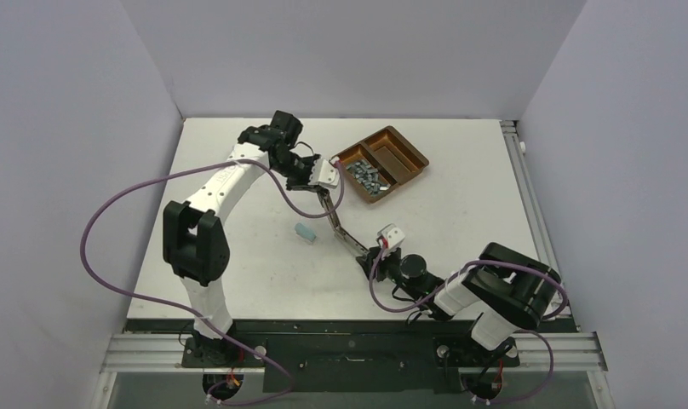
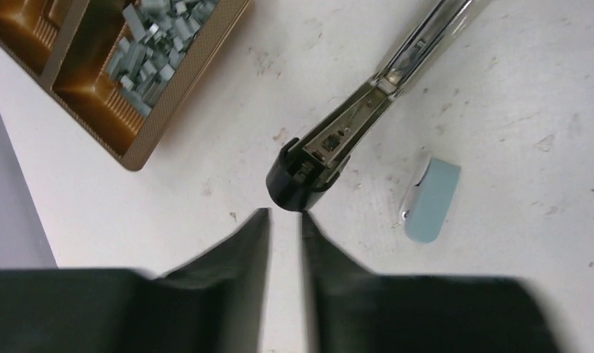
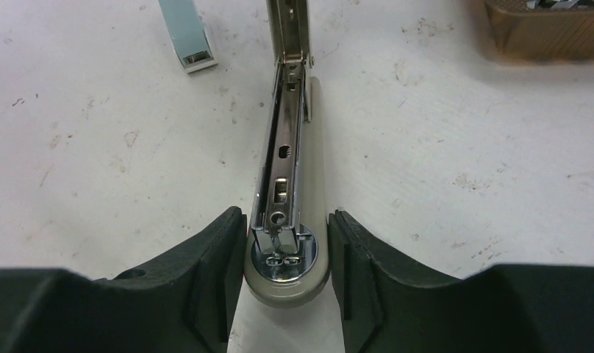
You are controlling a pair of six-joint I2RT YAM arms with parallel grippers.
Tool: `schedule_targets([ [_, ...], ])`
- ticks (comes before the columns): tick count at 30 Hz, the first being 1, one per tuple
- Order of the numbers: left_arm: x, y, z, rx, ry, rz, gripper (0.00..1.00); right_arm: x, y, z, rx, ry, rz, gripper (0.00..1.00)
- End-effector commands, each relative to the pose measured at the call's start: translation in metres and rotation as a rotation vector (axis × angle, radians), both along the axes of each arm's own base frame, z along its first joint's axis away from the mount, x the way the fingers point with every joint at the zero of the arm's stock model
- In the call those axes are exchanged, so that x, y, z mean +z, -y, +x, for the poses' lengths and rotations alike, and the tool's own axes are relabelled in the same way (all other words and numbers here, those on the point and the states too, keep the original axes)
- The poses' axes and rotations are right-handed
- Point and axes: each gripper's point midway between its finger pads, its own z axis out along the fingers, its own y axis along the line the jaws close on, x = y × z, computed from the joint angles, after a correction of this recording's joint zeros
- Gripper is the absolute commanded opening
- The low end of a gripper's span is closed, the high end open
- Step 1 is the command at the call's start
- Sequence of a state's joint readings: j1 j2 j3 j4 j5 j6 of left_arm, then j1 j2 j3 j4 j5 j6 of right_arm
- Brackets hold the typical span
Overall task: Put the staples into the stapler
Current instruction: Open the stapler at the center of the board, then place the stapler at the center of the board.
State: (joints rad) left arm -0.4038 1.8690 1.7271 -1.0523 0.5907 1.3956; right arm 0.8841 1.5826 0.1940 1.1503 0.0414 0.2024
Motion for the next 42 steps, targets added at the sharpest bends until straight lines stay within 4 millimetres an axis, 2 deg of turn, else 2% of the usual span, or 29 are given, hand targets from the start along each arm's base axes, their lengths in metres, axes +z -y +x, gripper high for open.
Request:
schedule_targets([
  [1,-0.004,-0.008,0.046,0.082,0.091,-0.034,0.08,0.008,-0.01,-0.006,0.018,0.017,0.051,0.14],
  [8,-0.04,-0.028,0.073,0.158,0.126,0.038,0.06,0.005,-0.015,-0.004,0.017,0.007,0.035,0.14],
  [13,-0.039,-0.029,0.081,0.234,0.101,0.019,0.1,-0.001,-0.01,0.004,-0.056,-0.01,0.013,0.14],
  [15,-0.036,-0.032,0.085,0.29,0.095,0.018,0.17,-0.004,-0.006,0.014,-0.131,-0.01,-0.005,0.14],
  [17,-0.029,-0.033,0.091,0.381,0.067,-0.005,0.31,-0.006,-0.002,0.024,-0.224,0.005,-0.011,0.15],
  [19,-0.016,-0.036,0.093,0.468,0.024,-0.051,0.46,-0.007,-0.008,0.031,-0.284,0.015,-0.014,0.15],
  [21,-0.002,-0.04,0.092,0.549,-0.014,-0.096,0.54,-0.014,-0.015,0.03,-0.302,0.038,-0.042,0.16],
  [23,0.009,-0.045,0.087,0.61,-0.053,-0.13,0.56,-0.017,-0.019,0.03,-0.319,0.058,-0.055,0.18],
  [24,0.013,-0.048,0.085,0.638,-0.067,-0.143,0.58,-0.017,-0.019,0.03,-0.325,0.06,-0.055,0.2],
  [25,0.019,-0.051,0.083,0.668,-0.08,-0.161,0.66,-0.017,-0.018,0.03,-0.326,0.059,-0.053,0.24],
  [27,0.031,-0.057,0.077,0.71,-0.113,-0.197,0.85,-0.013,-0.014,0.028,-0.328,0.065,-0.039,0.38],
  [28,0.038,-0.06,0.075,0.727,-0.132,-0.218,0.87,-0.01,-0.011,0.027,-0.33,0.068,-0.037,0.48],
  [29,0.043,-0.062,0.072,0.744,-0.157,-0.24,1.0,-0.008,-0.008,0.026,-0.329,0.071,-0.038,0.58],
  [32,0.055,-0.072,0.067,0.808,-0.209,-0.281,0.96,0.003,-0.007,0.021,-0.289,0.073,-0.043,0.81],
  [33,0.057,-0.078,0.068,0.839,-0.212,-0.284,0.96,0.005,-0.007,0.02,-0.278,0.067,-0.053,0.84],
  [37,0.056,-0.108,0.087,1.014,-0.164,-0.266,0.96,0.028,-0.007,0.016,-0.247,0.071,-0.063,0.88],
  [42,0.053,-0.169,0.14,1.383,-0.02,-0.228,0.96,0.059,-0.012,0.015,-0.237,0.092,-0.061,0.89],
])
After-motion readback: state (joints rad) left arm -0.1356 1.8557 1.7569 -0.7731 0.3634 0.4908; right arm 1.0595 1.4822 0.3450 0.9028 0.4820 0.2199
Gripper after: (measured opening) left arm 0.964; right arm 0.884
